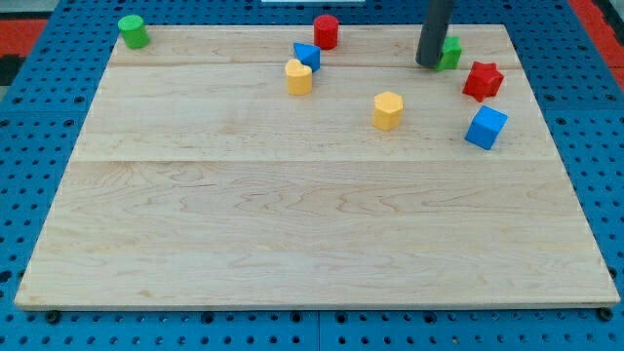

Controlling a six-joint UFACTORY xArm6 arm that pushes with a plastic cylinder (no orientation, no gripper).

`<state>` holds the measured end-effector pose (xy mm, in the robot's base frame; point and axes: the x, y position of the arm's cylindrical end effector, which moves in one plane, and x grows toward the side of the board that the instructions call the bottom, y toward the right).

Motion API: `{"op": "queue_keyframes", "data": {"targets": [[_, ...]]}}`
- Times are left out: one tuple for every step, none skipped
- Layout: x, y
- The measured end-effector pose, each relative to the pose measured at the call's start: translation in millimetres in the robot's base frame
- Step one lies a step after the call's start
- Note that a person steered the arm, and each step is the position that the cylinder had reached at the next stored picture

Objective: Move the green star at the top right corner

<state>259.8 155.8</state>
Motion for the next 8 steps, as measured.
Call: {"op": "queue_keyframes", "data": {"targets": [[-13,18],[-10,26],[19,32],[16,33],[-5,30],[-38,31],[-31,25],[25,37]]}}
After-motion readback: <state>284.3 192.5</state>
